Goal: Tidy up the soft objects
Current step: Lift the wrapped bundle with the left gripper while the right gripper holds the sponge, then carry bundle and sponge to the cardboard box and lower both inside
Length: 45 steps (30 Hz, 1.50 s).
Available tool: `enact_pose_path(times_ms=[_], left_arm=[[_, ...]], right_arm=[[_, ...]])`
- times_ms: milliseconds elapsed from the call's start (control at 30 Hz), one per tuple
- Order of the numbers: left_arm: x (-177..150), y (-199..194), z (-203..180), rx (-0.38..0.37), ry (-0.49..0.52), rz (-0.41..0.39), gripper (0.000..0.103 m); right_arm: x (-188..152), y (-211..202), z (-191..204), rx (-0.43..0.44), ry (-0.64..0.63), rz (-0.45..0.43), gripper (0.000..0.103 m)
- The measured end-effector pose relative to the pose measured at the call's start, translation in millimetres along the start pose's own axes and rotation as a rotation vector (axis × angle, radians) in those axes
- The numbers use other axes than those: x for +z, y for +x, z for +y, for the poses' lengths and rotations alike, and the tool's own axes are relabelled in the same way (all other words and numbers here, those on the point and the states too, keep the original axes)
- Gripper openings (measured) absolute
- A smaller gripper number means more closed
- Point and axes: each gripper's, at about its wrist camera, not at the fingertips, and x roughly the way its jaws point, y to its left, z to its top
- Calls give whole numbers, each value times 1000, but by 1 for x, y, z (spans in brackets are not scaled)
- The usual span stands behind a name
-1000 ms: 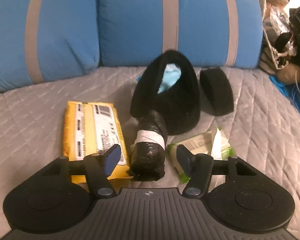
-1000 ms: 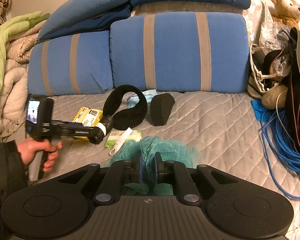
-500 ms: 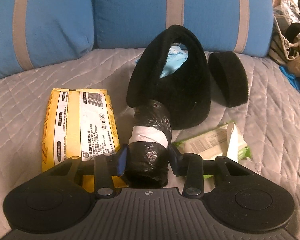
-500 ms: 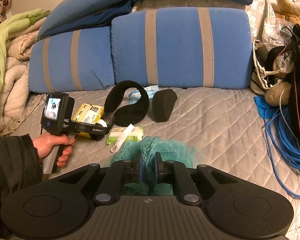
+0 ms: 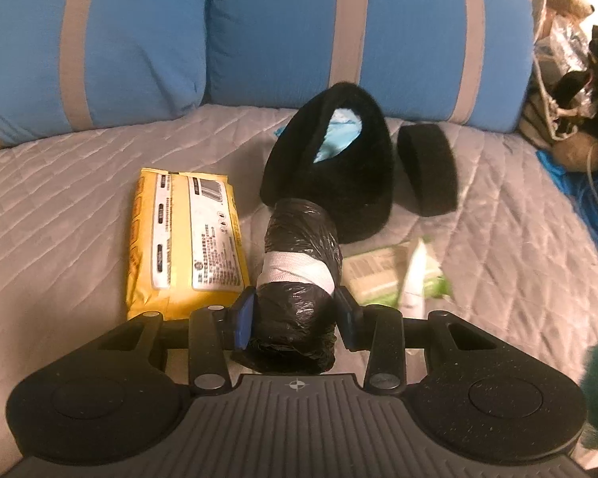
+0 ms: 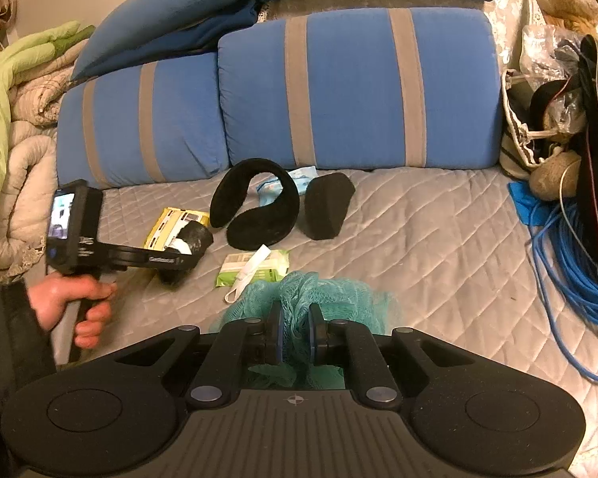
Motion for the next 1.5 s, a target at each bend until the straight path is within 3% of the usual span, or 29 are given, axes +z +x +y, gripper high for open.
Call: enact_pose_path(times_ms=[167, 733, 1500], left_arm=[[-6, -29, -2, -19, -39, -15, 40], [-52, -115, -19, -23, -12, -44, 40], [-122, -180, -28, -40, -10, 51, 40]], right_arm=[[0, -2, 5, 15, -13, -14, 13], [-13, -22, 18, 52, -5, -39, 13], [-61, -66, 48, 99, -29, -3, 13]])
